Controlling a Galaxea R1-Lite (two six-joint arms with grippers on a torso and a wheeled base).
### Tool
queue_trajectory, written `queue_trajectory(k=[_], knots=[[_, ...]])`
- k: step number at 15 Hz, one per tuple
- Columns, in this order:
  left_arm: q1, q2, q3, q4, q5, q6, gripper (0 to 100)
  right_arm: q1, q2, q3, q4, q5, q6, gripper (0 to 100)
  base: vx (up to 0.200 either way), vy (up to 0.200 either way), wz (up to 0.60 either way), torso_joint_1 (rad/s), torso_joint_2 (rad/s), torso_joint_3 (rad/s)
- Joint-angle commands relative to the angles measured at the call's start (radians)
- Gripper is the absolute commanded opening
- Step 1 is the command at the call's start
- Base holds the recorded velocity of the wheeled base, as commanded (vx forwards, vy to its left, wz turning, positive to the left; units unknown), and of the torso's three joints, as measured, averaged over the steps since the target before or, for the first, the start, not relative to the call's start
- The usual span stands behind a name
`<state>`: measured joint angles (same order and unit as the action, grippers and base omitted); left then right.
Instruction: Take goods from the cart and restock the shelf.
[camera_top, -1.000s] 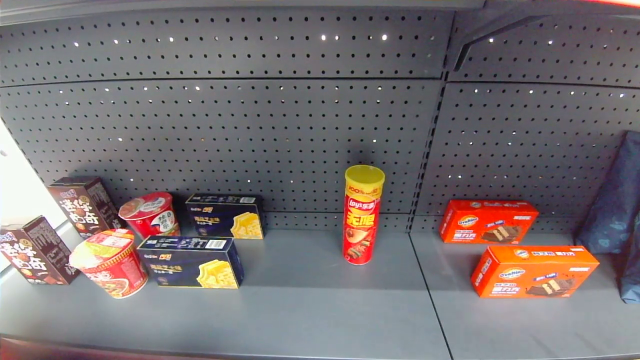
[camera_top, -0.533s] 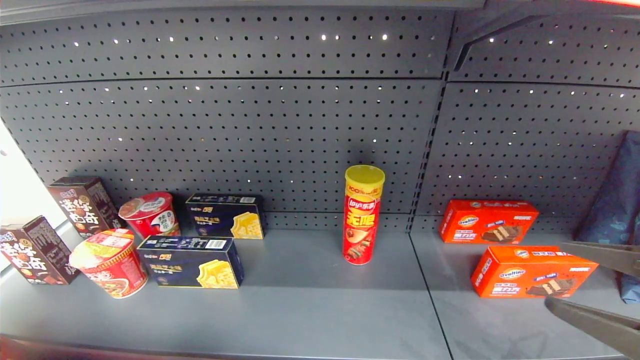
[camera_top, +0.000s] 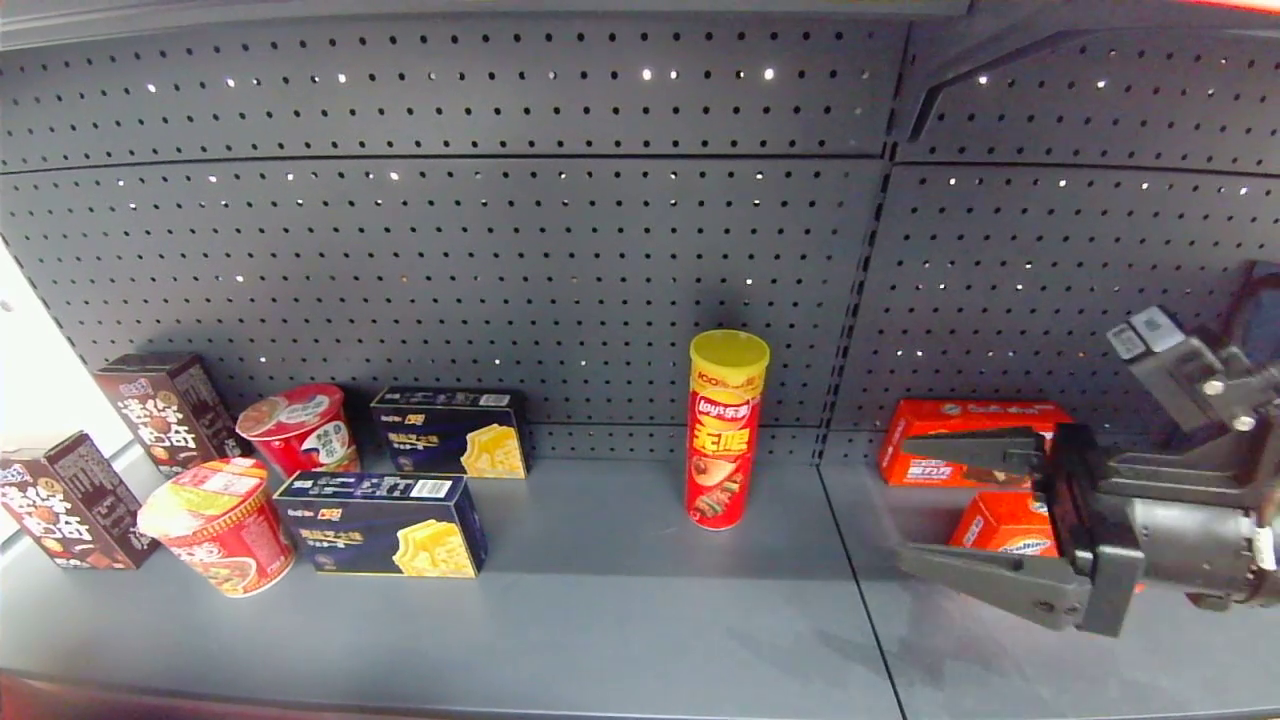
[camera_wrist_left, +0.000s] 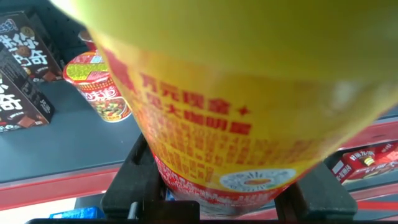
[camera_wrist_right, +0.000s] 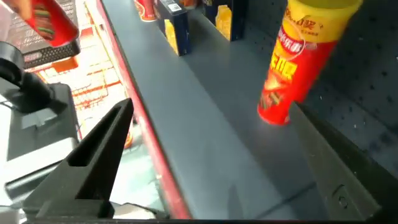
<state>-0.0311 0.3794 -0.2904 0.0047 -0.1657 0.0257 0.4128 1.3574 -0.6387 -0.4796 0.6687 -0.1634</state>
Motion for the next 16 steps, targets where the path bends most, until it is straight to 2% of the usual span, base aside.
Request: queue_trajectory(k=[1, 7, 13, 16], knots=[[0.000, -0.002, 0.004, 0.000, 0.000, 0.000, 0, -0.108, 0.258, -0.124, -0.045, 0.118, -0.042, 100, 0.000, 0.000, 0.00, 0.000, 0.00, 0.000], [0.000, -0.002, 0.014, 0.001, 0.000, 0.000, 0, -0.100, 0.391, -0.251, -0.044, 0.127, -0.044, 100, 0.000, 0.000, 0.00, 0.000, 0.00, 0.000], [0.000, -0.008, 0.045, 0.000, 0.000, 0.000, 0, -0.089, 0.473, -0.305, -0.045, 0.126, -0.044, 100, 0.000, 0.000, 0.00, 0.000, 0.00, 0.000], [0.000, -0.007, 0.045, 0.001, 0.000, 0.002, 0, -0.080, 0.548, -0.374, -0.045, 0.124, -0.044, 100, 0.000, 0.000, 0.00, 0.000, 0.00, 0.000]])
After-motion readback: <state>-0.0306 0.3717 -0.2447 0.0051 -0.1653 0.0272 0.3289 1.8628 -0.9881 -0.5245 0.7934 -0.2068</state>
